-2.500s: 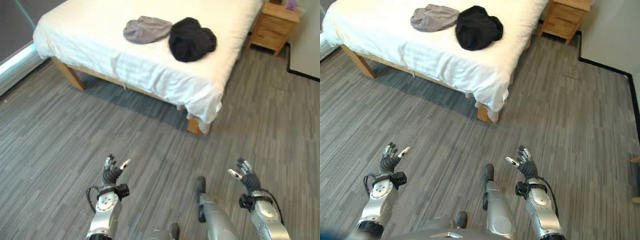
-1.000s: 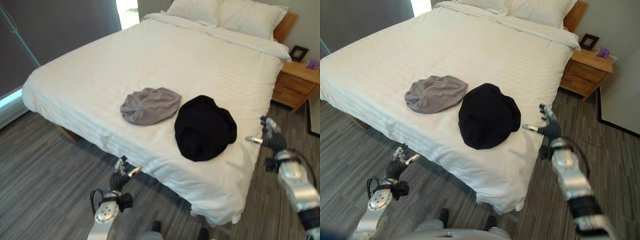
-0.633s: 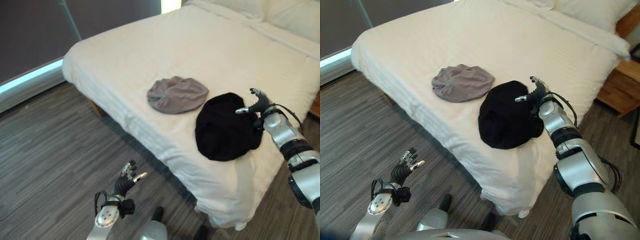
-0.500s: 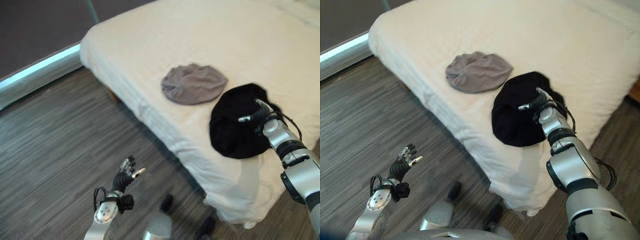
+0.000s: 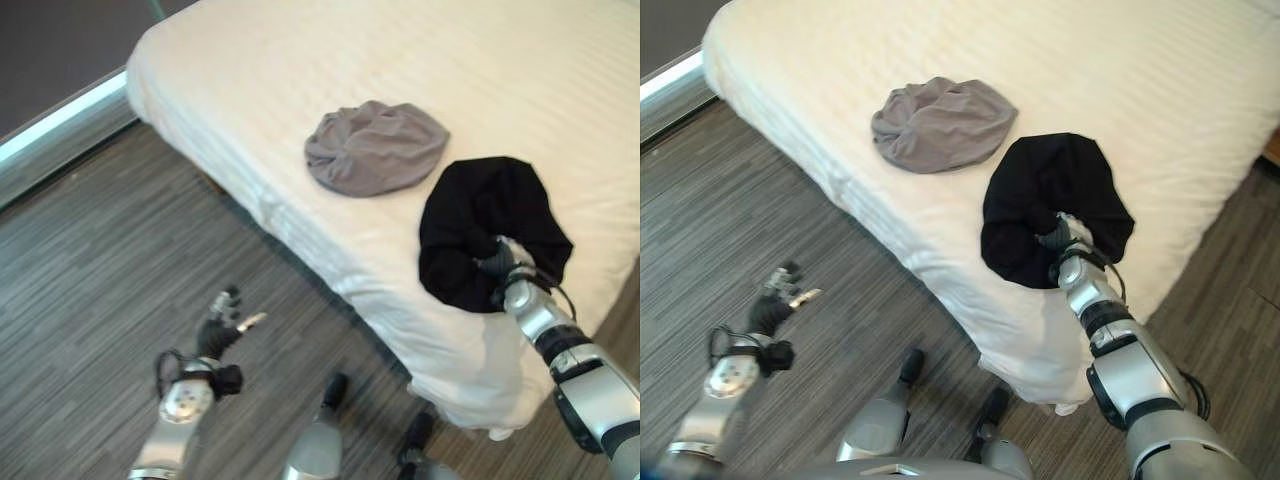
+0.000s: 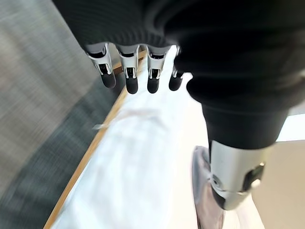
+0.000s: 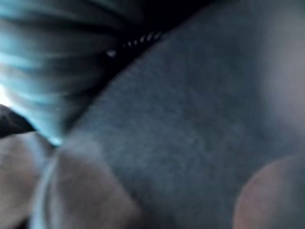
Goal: Pick up bed clothes into laundry basket.
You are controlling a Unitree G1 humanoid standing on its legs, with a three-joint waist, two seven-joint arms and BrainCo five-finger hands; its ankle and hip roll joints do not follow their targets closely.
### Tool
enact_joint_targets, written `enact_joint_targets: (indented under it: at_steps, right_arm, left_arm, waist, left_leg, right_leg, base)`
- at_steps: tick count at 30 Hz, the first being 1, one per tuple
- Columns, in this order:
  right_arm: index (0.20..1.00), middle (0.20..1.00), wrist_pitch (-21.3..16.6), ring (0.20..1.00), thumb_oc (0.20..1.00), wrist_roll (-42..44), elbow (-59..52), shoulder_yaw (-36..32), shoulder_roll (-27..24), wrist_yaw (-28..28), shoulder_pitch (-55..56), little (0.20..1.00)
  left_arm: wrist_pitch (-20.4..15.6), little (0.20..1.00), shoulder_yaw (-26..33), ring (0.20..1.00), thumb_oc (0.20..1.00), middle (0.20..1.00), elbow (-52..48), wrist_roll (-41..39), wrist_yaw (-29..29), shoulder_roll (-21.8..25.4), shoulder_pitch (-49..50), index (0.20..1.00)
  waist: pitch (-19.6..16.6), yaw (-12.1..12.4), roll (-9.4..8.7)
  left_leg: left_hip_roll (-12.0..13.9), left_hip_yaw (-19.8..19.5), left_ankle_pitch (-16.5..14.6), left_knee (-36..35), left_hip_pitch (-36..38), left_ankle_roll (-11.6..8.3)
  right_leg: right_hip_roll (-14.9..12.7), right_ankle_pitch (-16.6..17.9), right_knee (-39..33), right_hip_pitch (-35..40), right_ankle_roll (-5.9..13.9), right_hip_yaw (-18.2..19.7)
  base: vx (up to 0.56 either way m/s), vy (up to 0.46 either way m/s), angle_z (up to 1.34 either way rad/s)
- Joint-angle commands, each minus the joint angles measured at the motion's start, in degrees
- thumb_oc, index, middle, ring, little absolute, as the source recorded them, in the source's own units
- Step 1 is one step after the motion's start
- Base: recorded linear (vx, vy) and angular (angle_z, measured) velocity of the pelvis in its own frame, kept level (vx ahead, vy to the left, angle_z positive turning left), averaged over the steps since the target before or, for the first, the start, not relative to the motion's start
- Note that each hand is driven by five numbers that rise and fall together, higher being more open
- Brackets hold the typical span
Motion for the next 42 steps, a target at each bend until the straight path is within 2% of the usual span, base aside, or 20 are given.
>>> enact_joint_targets:
  at_steps: [1,3,4,5,8,10,11,12,14,15,16,20,25,28,42]
  right_arm:
    - [0.200,0.200,3.1,0.200,0.200,3.8,-1.6,2.8,-0.5,9.8,17.6,0.200]
    - [0.200,0.200,2.8,0.200,0.200,4.5,-9.2,-0.5,-2.9,10.9,23.3,0.200]
    - [0.200,0.200,1.8,0.200,0.200,6.1,-11.4,-2.5,-3.1,10.9,26.6,0.200]
    - [0.200,0.200,1.9,0.200,0.200,6.1,-11.5,-2.9,-3.0,10.9,26.8,0.200]
    - [0.200,0.200,1.2,0.200,0.200,7.0,-14.8,-3.6,-2.1,11.1,29.4,0.200]
    - [0.200,0.200,0.9,0.200,0.200,7.2,-17.2,-4.0,-1.2,11.3,31.0,0.200]
    - [0.200,0.200,0.9,0.200,0.200,7.2,-17.3,-4.1,-1.1,11.3,31.0,0.200]
    - [0.200,0.200,0.4,0.200,0.200,7.2,-18.3,-2.9,-0.8,11.1,31.6,0.200]
    - [0.200,0.200,0.1,0.200,0.200,7.5,-19.8,-2.5,-0.3,10.6,31.9,0.200]
    - [0.200,0.200,-0.1,0.200,0.200,7.8,-20.3,-2.3,-0.4,10.3,31.9,0.200]
    - [0.200,0.200,-0.1,0.200,0.200,7.8,-20.3,-2.5,-0.2,10.3,31.8,0.200]
    - [0.200,0.200,-1.3,0.200,0.200,8.3,-25.7,-1.6,-0.1,9.4,33.9,0.200]
    - [0.200,0.200,-1.7,0.200,0.200,8.3,-25.7,-1.5,0.0,8.8,35.4,0.200]
    - [0.200,0.200,-2.0,0.200,0.200,9.3,-23.8,-0.8,0.4,7.7,35.5,0.200]
    - [0.200,0.200,-3.7,0.200,0.200,12.1,-23.1,3.8,1.1,8.5,32.7,0.200]
  left_arm:
    - [-3.0,1.000,3.9,1.000,1.000,1.000,0.5,6.6,3.0,5.5,-10.2,1.000]
    - [-2.0,1.000,1.7,1.000,1.000,1.000,4.5,13.5,3.5,12.3,-16.7,1.000]
    - [-2.1,1.000,-1.0,1.000,1.000,1.000,6.2,16.2,3.1,16.4,-21.8,1.000]
    - [-2.3,1.000,-1.7,1.000,1.000,1.000,6.6,16.1,3.1,16.4,-22.5,1.000]
    - [-1.4,1.000,-8.3,1.000,1.000,1.000,12.4,16.9,3.6,17.8,-32.2,1.000]
    - [0.2,1.000,-13.7,1.000,1.000,1.000,17.4,20.5,5.4,18.3,-40.6,1.000]
    - [0.2,1.000,-13.9,1.000,1.000,1.000,17.5,20.5,5.4,18.3,-40.8,1.000]
    - [2.1,1.000,-17.8,1.000,1.000,1.000,22.4,23.8,7.3,17.6,-47.5,1.000]
    - [3.9,1.000,-23.8,1.000,1.000,1.000,29.3,26.4,9.2,15.8,-56.7,1.000]
    - [5.7,1.000,-27.3,1.000,1.000,1.000,32.1,30.8,10.0,16.3,-61.6,1.000]
    - [5.7,1.000,-27.8,1.000,1.000,1.000,32.3,30.8,10.0,16.2,-62.2,1.000]
    - [11.9,1.000,-35.5,1.000,1.000,1.000,47.7,40.3,13.0,14.9,-74.4,1.000]
    - [13.9,1.000,-36.6,1.000,1.000,1.000,51.9,42.7,14.2,13.6,-77.3,1.000]
    - [16.4,1.000,-38.1,1.000,1.000,1.000,57.7,44.7,15.1,13.5,-80.6,1.000]
    - [15.2,1.000,-40.1,1.000,1.000,1.000,63.9,42.6,12.5,15.0,-82.2,1.000]
  waist:
    - [1.4,-3.6,2.08]
    - [1.1,-5.6,2.07]
    - [0.8,-7.7,2.37]
    - [0.8,-7.4,2.30]
    - [0.6,-10.2,2.48]
    - [0.5,-11.5,2.33]
    - [0.5,-11.4,2.29]
    - [0.5,-13.2,2.27]
    - [0.9,-14.5,1.81]
    - [1.2,-15.3,1.58]
    - [1.3,-15.1,1.43]
    - [2.6,-18.1,-0.60]
    - [3.3,-18.5,-1.83]
    - [4.3,-19.2,-3.01]
    - [6.6,-18.7,-3.54]
  left_leg:
    - [-0.2,3.0,-0.9,0.1,0.8,0.35]
    - [-0.1,3.7,-0.9,0.1,1.0,0.33]
    - [0.0,4.3,-1.1,0.1,1.2,0.35]
    - [0.0,4.2,-1.1,0.1,1.2,0.35]
    - [0.0,5.5,-1.3,0.1,1.6,0.44]
    - [0.2,6.4,-1.5,0.1,1.7,0.48]
    - [0.2,6.4,-1.5,0.1,1.7,0.48]
    - [0.4,7.2,-1.9,0.1,1.8,0.44]
    - [0.5,7.7,-1.3,0.1,0.8,0.47]
    - [0.7,8.0,-1.5,0.1,0.5,0.42]
    - [0.6,7.9,-1.2,0.1,0.3,0.46]
    - [1.4,9.9,-0.7,0.1,-2.0,0.49]
    - [1.7,10.9,-0.7,0.1,-2.6,0.48]
    - [2.2,11.8,-0.2,0.1,-4.2,0.34]
    - [1.8,11.7,0.2,0.1,-7.2,0.49]
  right_leg:
    - [-1.8,-2.8,1.1,3.0,2.84,2.2]
    - [-2.0,-2.5,1.1,2.9,3.08,2.6]
    - [-2.1,-2.4,1.1,2.8,3.38,2.8]
    - [-2.1,-2.4,1.1,2.8,3.39,2.8]
    - [-2.3,-2.1,1.1,2.5,3.86,3.6]
    - [-2.3,-1.9,1.1,2.0,4.15,4.3]
    - [-2.3,-1.9,1.1,2.0,4.15,4.3]
    - [-2.3,-1.8,1.1,1.7,4.35,4.9]
    - [-2.2,-0.9,1.1,0.2,4.53,5.3]
    - [-2.0,-0.8,1.1,-0.4,4.62,5.8]
    - [-2.1,-0.6,1.1,-0.7,4.60,5.8]
    - [-1.5,1.8,1.1,-4.2,5.16,7.5]
    - [-1.4,2.5,1.1,-5.5,5.41,8.2]
    - [-1.1,3.6,1.1,-7.5,5.83,8.7]
    - [-1.6,4.6,1.1,-10.3,6.41,7.9]
  base:
    - [0.02,0.027,-0.10]
    - [0.00,0.030,-0.14]
    - [0.01,0.019,-0.17]
    - [0.00,0.026,-0.12]
    - [0.00,0.022,-0.13]
    - [0.00,0.019,-0.36]
    - [0.01,0.015,-0.44]
    - [-0.02,0.013,-0.36]
    - [-0.05,0.004,-0.13]
    - [-0.05,-0.008,-0.02]
    - [-0.07,-0.004,-0.17]
    - [-0.04,-0.002,-0.25]
    - [0.01,-0.001,-0.18]
    - [0.00,-0.002,-0.12]
    - [-0.01,0.005,0.01]
